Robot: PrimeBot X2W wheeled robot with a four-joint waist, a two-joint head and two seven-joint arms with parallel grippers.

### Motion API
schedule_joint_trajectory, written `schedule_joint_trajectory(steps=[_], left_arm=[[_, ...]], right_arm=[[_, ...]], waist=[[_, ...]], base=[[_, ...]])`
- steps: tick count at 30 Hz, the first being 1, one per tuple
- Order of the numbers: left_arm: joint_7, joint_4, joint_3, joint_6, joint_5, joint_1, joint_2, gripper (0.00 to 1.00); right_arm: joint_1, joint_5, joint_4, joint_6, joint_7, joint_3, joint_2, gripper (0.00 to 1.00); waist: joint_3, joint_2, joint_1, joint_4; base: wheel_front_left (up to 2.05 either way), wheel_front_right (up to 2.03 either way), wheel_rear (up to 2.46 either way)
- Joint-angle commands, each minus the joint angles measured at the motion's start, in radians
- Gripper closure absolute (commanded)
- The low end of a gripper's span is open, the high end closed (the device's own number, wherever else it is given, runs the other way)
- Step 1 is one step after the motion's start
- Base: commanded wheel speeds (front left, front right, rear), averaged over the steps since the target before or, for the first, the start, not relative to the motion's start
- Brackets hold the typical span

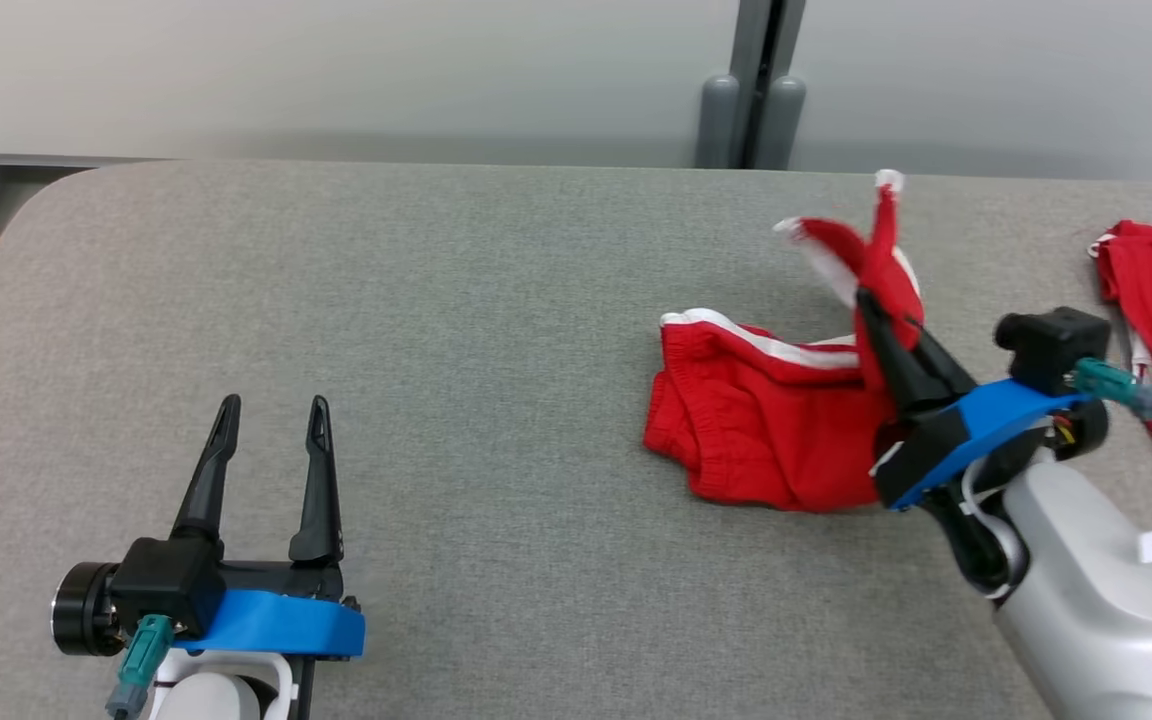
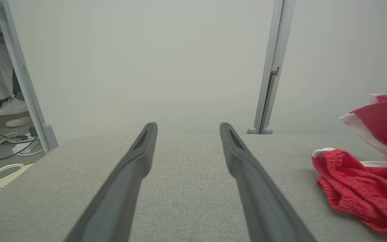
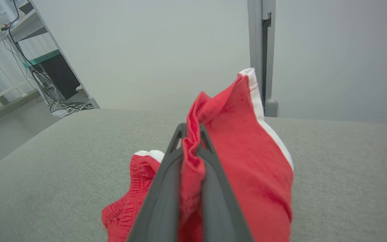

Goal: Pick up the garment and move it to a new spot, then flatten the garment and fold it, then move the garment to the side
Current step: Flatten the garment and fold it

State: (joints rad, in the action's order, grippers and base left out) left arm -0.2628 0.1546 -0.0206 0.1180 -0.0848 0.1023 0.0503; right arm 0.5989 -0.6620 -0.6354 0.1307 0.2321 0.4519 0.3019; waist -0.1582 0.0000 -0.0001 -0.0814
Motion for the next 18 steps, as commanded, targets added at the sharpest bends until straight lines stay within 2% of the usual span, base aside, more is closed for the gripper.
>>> schedule_joint_trajectory(steps=[1, 9, 16, 17, 18], left_arm=[[-0.003, -0.001, -0.003, -0.008, -0.004, -0.002, 0.000, 0.00], [-0.003, 0.001, -0.017, -0.014, -0.021, 0.002, 0.000, 0.00], [-0.003, -0.003, -0.022, -0.021, -0.029, 0.007, 0.000, 0.00], [-0.003, -0.004, -0.022, -0.022, -0.030, 0.005, 0.000, 0.00], [-0.003, -0.003, -0.021, -0.023, -0.031, 0.004, 0.000, 0.00]], right_arm=[[0.010, 0.007, 0.006, 0.000, -0.003, 0.005, -0.009, 1.00], [-0.012, 0.041, -0.010, 0.000, -0.025, 0.070, -0.081, 1.00], [-0.061, 0.037, -0.047, 0.000, -0.031, 0.143, -0.101, 1.00], [-0.063, 0.034, -0.044, 0.000, -0.023, 0.151, -0.102, 0.95], [-0.066, 0.028, -0.038, 0.000, -0.018, 0.162, -0.105, 0.04]], waist=[[-0.002, 0.0000, 0.0001, -0.010], [-0.019, 0.0000, 0.0001, -0.052], [-0.032, 0.0000, 0.0001, -0.071], [-0.034, 0.0000, 0.0001, -0.071], [-0.036, 0.0000, 0.0001, -0.070]], base=[[0.00, 0.00, 0.00], [0.00, 0.00, 0.00], [0.00, 0.00, 0.00], [0.00, 0.00, 0.00], [0.00, 0.00, 0.00]])
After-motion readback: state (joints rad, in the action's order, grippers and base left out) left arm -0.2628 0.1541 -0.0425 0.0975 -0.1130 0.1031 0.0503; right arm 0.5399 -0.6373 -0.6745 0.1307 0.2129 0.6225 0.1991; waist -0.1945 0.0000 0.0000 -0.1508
